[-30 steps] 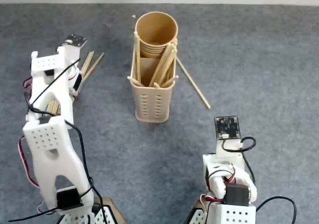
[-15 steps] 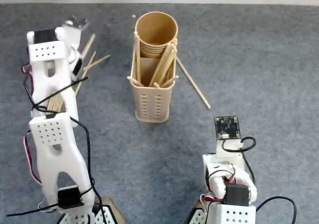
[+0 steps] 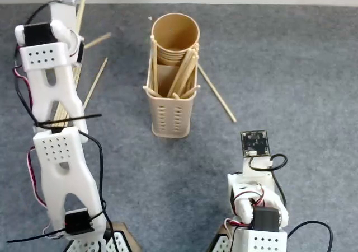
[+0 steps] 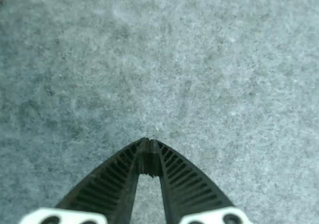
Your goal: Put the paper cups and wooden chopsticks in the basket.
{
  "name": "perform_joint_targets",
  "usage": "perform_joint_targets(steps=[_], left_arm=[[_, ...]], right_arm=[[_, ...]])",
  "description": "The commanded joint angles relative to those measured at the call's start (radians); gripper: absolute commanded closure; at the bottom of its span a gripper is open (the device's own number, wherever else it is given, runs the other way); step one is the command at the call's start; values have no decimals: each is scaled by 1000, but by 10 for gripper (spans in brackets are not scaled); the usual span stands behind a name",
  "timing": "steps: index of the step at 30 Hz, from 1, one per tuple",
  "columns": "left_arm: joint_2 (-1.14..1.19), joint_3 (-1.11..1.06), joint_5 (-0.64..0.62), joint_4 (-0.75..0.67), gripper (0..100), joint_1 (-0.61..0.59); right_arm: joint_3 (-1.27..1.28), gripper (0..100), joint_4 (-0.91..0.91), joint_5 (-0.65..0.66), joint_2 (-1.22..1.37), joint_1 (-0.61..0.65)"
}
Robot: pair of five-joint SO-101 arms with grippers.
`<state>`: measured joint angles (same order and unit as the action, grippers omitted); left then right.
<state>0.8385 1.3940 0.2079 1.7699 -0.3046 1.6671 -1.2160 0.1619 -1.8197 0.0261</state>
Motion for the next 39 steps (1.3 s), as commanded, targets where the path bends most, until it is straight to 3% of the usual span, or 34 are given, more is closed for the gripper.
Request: perform_joint_targets(steps=[1,8,14,21,31,39], left_arm=[[-27,116,-18,5,996,13],[-217,130,-83,5,996,99],[-512,42,-170,5,996,338],[-742,-51,-169,-11,996,636],[-739,-61,-172,-183,996,691],[-754,-18,-101,-133,996,745]], right_arm=[[153,992,-7,6,-13,-13],[153,992,-7,6,-13,-13],[153,992,-7,6,-13,-13],[153,992,-7,6,-13,-13],[153,992,-7,6,-13,-13],[153,992,-7,6,-13,-13]])
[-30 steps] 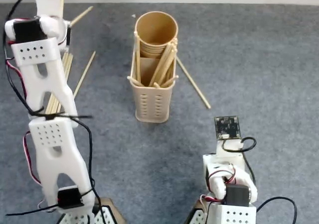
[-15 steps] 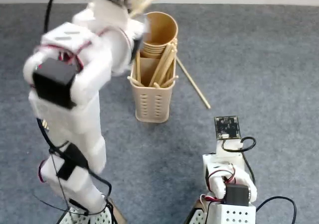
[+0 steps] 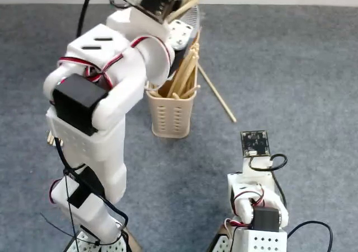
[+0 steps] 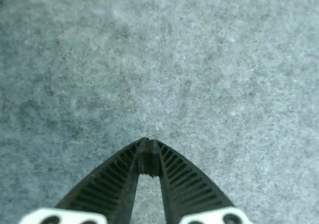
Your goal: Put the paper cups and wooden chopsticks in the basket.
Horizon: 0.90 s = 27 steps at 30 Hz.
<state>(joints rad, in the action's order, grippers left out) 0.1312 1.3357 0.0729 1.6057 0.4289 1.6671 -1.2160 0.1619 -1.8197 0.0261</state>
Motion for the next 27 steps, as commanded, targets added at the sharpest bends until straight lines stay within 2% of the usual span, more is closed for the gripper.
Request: perform_joint_targets(steps=[1,3,7,9,14,18,22,27], left_arm=[[-56,70,38,77,996,12],[-79,139,40,166,996,19],[-153,162,37,186,997,-12],[-211,44,34,186,997,-19],[-429,-414,35,169,997,-50],[-595,-797,35,-11,997,-77],[-731,-1175,34,-305,997,-97],[-757,-1397,32,-641,996,-122]], right_arm=[[153,992,-7,6,-13,-13],[153,992,-7,6,-13,-13],[153,992,-7,6,-13,-13],[153,992,-7,6,-13,-13],[153,992,-7,6,-13,-13],[153,992,-7,6,-13,-13],[153,992,-7,6,-13,-13],[153,992,-7,6,-13,-13]])
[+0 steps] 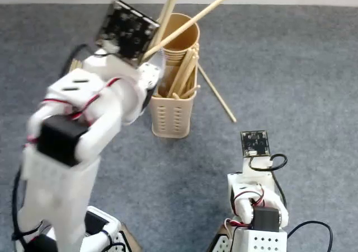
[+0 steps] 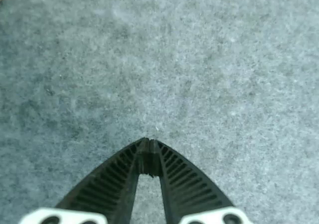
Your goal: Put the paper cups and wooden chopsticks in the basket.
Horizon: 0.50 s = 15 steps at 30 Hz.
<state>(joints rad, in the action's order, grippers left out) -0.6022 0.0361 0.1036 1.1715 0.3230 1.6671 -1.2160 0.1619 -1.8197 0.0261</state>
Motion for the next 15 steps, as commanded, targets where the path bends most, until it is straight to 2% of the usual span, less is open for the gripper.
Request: perform_joint_targets(steps=[1,4,11,15], left_arm=[[-15,-117,2,-275,996,-16],[16,-159,2,-414,996,-8],[22,-289,2,-465,994,24],[22,-407,3,-572,993,22]], right_arm=[[153,992,-7,6,-13,-13],[153,992,-7,6,-13,-13],[153,992,-7,6,-13,-13],[153,992,-7,6,-13,-13]])
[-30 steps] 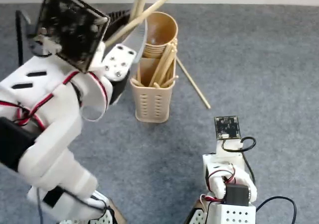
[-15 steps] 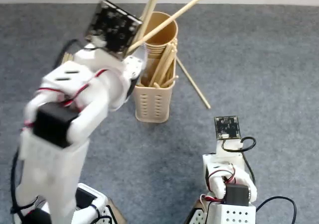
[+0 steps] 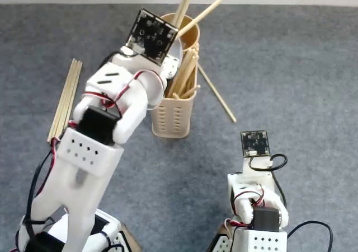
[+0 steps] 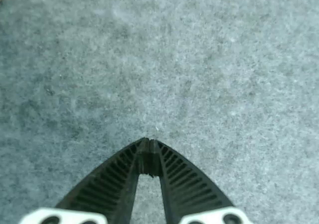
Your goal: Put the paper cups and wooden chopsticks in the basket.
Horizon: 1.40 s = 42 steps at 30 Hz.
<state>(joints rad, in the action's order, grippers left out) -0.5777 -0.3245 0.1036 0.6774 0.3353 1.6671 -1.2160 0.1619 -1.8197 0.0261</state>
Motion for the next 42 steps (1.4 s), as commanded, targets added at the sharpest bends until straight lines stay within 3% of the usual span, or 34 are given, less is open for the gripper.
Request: perform_joint_targets(steps=[1,9,18,23,28,38,42], left_arm=[[-2,-79,3,-101,993,12],[-19,-302,3,-189,914,4],[-358,-440,3,-186,883,4],[-443,-483,6,-127,883,-1],[-443,-489,3,-117,886,-90],[-452,-493,6,91,884,-120],[-452,-492,6,140,886,-234]], right_arm=[[153,992,-7,6,-13,-13],[153,992,-7,6,-13,-13],[153,992,-7,6,-13,-13],[153,992,-7,6,-13,-13],[153,992,-7,6,-13,-13],[153,992,-7,6,-13,-13],[153,992,-7,6,-13,-13]])
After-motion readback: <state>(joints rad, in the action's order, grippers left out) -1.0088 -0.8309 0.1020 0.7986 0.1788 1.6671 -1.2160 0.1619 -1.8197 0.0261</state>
